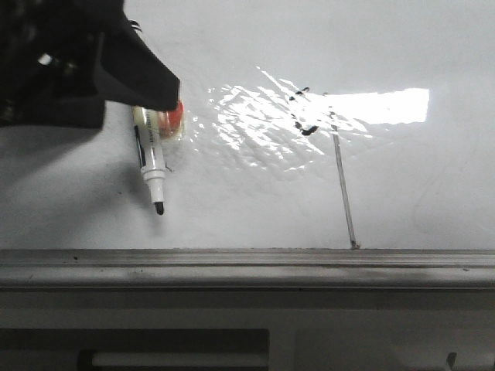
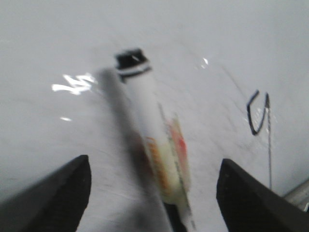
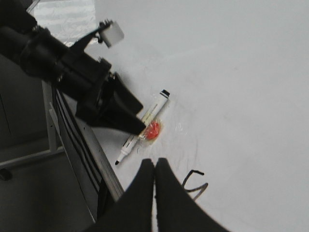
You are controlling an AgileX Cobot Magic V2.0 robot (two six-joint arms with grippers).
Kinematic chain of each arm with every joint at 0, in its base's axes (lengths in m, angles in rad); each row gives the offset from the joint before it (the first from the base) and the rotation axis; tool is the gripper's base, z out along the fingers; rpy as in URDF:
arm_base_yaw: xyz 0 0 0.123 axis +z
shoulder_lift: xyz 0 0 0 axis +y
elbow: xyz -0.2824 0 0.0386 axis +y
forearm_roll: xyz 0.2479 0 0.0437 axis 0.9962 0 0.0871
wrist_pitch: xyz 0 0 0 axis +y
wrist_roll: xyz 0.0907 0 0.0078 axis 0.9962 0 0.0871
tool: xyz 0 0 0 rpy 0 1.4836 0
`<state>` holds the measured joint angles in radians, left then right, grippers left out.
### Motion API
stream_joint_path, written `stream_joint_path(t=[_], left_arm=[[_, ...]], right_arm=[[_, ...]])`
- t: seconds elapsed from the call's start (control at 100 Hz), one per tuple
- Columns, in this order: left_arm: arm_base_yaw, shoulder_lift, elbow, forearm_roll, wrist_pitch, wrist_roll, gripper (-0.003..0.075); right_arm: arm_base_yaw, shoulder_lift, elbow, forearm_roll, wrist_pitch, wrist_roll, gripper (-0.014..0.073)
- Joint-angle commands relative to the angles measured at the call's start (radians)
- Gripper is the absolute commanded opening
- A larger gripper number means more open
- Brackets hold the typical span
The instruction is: Write number 9 on whiteboard
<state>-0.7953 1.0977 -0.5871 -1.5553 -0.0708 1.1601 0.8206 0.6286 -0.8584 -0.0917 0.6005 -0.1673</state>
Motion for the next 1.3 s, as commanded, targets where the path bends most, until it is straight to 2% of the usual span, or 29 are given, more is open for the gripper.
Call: stream_joint_path(t=[0.0, 0.08, 0.15, 0.2, 0.32, 0.35, 0.61, 1.29], left_arm=[[0.016, -0.107, -0.002, -0.010, -0.068, 0.003, 0.0522], [0.016, -0.232, 0.028, 0.014, -0.044, 0.013, 0.0461], [0.016, -0.350, 0.063, 0.035, -0.025, 0.037, 0.0371], [0.016, -0.433, 0.093, 0.034, -0.018, 0.055, 0.0286], [0.016, -0.614, 0.180, 0.034, 0.009, 0.074, 0.0021], [0.016, -0.657, 0.199, 0.034, 0.009, 0.074, -0.0020], [0.016, -0.839, 0.328, 0.026, 0.008, 0.077, -0.0020], [0.020, -0.845, 0.430, 0.023, 0.007, 0.077, -0.0020]], right_arm=[[-0.004, -0.037, -0.027, -0.021, 0.002, 0.004, -0.0060], [-0.004, -0.105, 0.017, -0.033, 0.016, 0.006, -0.0059], [-0.004, -0.185, 0.077, -0.074, -0.010, 0.022, -0.0059], [-0.004, -0.241, 0.127, -0.131, -0.033, 0.074, -0.0059], [-0.004, -0.368, 0.256, -0.284, -0.043, 0.201, -0.0060], [-0.004, -0.400, 0.285, -0.304, -0.043, 0.209, -0.0060], [-0.004, -0.500, 0.439, -0.319, -0.049, 0.213, -0.0062], [-0.004, -0.500, 0.468, -0.319, -0.033, 0.213, -0.0061]])
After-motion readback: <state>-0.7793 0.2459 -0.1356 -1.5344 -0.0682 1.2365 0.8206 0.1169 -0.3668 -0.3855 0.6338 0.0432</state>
